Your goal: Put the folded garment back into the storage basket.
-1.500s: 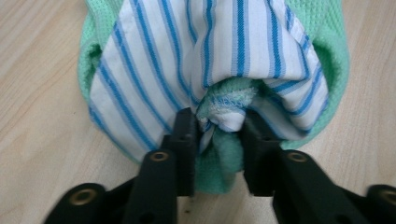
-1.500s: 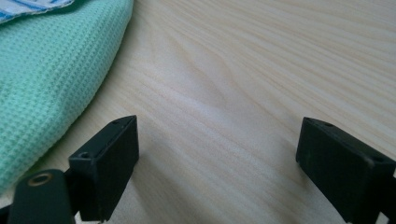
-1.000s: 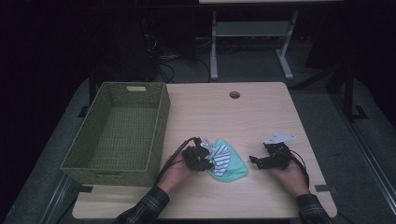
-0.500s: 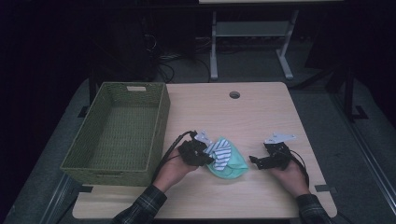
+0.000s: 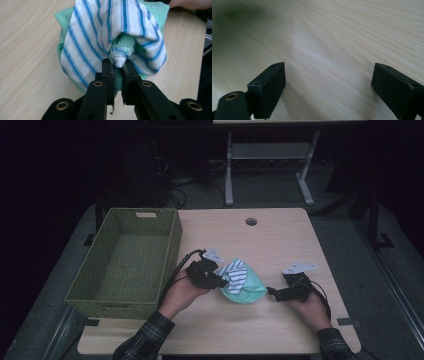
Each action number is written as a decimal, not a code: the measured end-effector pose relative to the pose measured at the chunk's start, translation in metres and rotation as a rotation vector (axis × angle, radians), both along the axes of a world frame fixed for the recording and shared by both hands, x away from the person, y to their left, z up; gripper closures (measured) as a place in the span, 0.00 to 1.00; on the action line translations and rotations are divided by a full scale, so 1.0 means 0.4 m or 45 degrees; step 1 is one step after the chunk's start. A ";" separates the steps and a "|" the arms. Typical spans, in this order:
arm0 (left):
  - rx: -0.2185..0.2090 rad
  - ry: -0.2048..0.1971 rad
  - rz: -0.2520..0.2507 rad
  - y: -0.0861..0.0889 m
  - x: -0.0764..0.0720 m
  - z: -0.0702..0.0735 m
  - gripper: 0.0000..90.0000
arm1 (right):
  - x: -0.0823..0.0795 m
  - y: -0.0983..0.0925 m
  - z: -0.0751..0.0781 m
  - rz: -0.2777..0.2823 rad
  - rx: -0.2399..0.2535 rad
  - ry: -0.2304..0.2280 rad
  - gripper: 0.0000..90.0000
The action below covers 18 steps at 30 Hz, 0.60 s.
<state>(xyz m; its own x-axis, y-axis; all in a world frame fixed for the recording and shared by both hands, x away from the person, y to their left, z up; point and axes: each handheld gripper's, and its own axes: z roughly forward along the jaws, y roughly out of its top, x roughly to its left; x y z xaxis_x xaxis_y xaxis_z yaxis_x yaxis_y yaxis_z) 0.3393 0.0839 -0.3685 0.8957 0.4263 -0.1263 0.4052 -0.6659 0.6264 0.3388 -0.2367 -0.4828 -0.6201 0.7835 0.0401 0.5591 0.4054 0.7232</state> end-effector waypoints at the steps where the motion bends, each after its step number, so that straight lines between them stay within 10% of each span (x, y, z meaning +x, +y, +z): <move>1: -0.009 -0.002 0.005 0.000 0.001 0.008 0.92 | 0.000 0.000 0.000 0.000 0.000 0.000 0.13; 18: -0.025 -0.064 0.041 0.066 0.030 0.132 0.92 | 0.000 0.000 0.000 0.000 0.001 0.001 0.13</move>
<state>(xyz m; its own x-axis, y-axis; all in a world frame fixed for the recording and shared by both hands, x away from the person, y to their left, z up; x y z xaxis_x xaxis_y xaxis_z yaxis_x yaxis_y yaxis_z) 0.3513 0.1105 -0.3159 0.8871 0.4527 -0.0902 0.3939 -0.6405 0.6592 0.3387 -0.2367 -0.4828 -0.6198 0.7837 0.0412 0.5599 0.4048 0.7229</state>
